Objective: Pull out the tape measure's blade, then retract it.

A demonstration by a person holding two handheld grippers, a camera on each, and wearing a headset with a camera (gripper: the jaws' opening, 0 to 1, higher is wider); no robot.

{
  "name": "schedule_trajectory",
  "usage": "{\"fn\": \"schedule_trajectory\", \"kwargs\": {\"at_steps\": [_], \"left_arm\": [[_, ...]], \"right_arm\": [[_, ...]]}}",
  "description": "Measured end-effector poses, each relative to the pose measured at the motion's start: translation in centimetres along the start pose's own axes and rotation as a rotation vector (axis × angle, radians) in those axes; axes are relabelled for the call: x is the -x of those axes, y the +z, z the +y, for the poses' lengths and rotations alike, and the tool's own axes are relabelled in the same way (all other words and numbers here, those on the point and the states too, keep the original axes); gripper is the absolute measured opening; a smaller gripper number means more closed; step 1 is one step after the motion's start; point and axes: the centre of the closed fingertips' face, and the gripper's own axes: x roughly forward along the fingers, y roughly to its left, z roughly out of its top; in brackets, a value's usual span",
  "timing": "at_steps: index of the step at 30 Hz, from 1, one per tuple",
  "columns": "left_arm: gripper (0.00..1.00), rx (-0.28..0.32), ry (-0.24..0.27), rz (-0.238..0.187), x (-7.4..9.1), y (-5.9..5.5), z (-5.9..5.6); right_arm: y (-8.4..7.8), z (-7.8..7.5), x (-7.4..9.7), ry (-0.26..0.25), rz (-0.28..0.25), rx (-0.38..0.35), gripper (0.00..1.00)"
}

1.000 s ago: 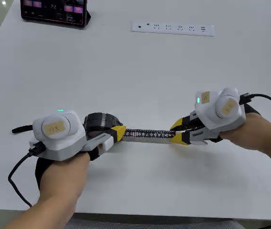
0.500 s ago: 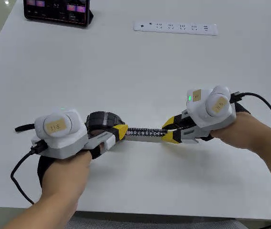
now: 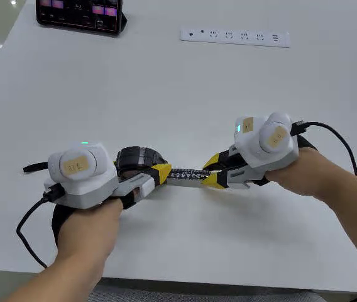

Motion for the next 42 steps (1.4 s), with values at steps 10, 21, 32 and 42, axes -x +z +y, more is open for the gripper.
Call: {"fn": "schedule_trajectory", "kwargs": {"at_steps": [10, 21, 32, 42], "left_arm": [[0.58, 0.002, -0.002, 0.000, -0.1, 0.0, 0.0], [0.58, -0.001, -0.005, 0.000, -0.1, 0.0, 0.1], [0.58, -0.004, -0.004, 0.001, -0.2, -0.1, 0.1], [0.58, -0.006, -0.003, 0.001, -0.2, -0.1, 0.2]], "right_arm": [[1.4, 0.0, -1.6, 0.011, -0.026, 0.004, 0.10], [2.5, 0.1, -2.7, 0.019, -0.051, 0.001, 0.10], [3.4, 0.1, -3.8, 0.022, -0.069, 0.010, 0.10], [4.0, 0.2, -4.3, 0.022, -0.079, 0.015, 0.11]]}}
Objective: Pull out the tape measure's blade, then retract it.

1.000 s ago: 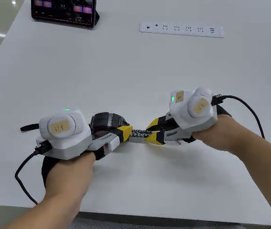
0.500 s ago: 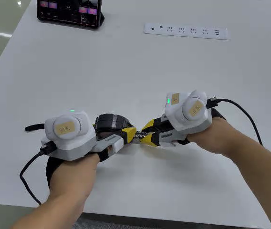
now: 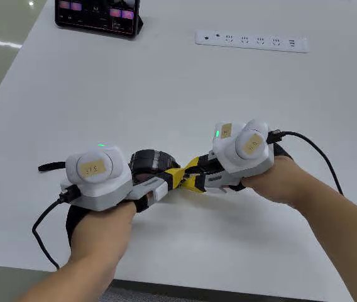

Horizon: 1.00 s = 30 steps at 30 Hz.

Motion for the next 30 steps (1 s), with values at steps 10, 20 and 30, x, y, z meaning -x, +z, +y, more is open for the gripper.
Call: {"fn": "schedule_trajectory", "kwargs": {"at_steps": [10, 20, 30], "left_arm": [[0.58, -0.001, 0.002, -0.001, 0.00, 0.00, -0.05], [0.60, -0.008, -0.010, -0.008, 0.05, 0.04, -0.21], [0.60, -0.026, -0.024, 0.002, 0.14, -0.08, -0.22]], "right_arm": [[0.01, 0.00, -0.03, -0.014, -0.006, -0.011, 0.11], [-0.04, 0.15, -0.03, -0.010, -0.008, -0.031, 0.15], [0.02, 0.10, 0.27, -0.023, -0.015, -0.048, 0.26]]}}
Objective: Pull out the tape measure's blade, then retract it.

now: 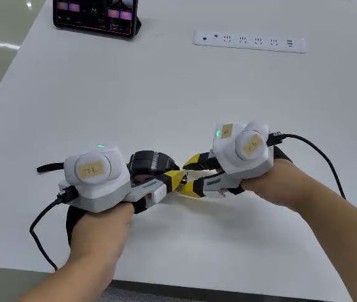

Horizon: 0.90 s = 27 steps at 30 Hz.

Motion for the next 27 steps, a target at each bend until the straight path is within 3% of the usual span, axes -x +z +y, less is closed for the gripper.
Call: {"fn": "schedule_trajectory", "kwargs": {"at_steps": [3, 12, 23, 27], "left_arm": [[0.61, 0.024, -0.011, -0.008, 0.1, 0.1, 0.0], [0.62, -0.007, -0.016, -0.009, 0.2, 0.2, -0.2], [0.64, -0.015, -0.022, -0.011, 0.3, 0.4, -0.4], [0.67, -0.046, -0.044, -0.009, 0.7, 0.4, -0.8]], "right_arm": [[0.3, 0.1, 0.2, 0.002, -0.023, -0.023, 0.27], [0.3, 0.1, 0.4, -0.015, -0.043, -0.042, 0.38], [0.5, 0.2, 0.7, -0.019, -0.047, -0.046, 0.39], [0.5, 0.4, 1.0, -0.029, -0.048, -0.043, 0.42]]}}
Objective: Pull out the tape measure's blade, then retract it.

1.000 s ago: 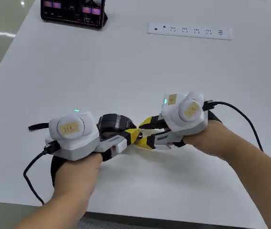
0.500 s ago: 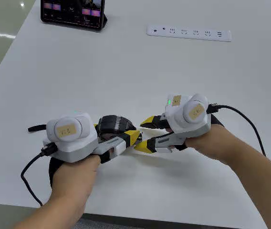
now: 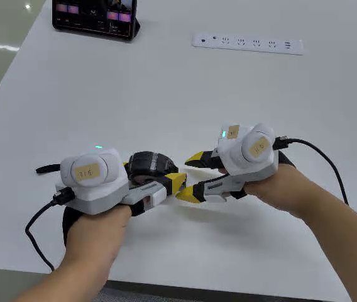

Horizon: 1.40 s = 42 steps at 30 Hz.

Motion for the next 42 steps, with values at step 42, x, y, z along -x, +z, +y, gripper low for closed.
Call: {"fn": "schedule_trajectory", "kwargs": {"at_steps": [42], "left_arm": [[0.80, -0.317, -0.142, -0.024, 5.1, 2.0, -1.0]], "right_arm": [[-0.6, 0.5, 7.0, -0.170, -0.130, -0.130, 0.80]]}}
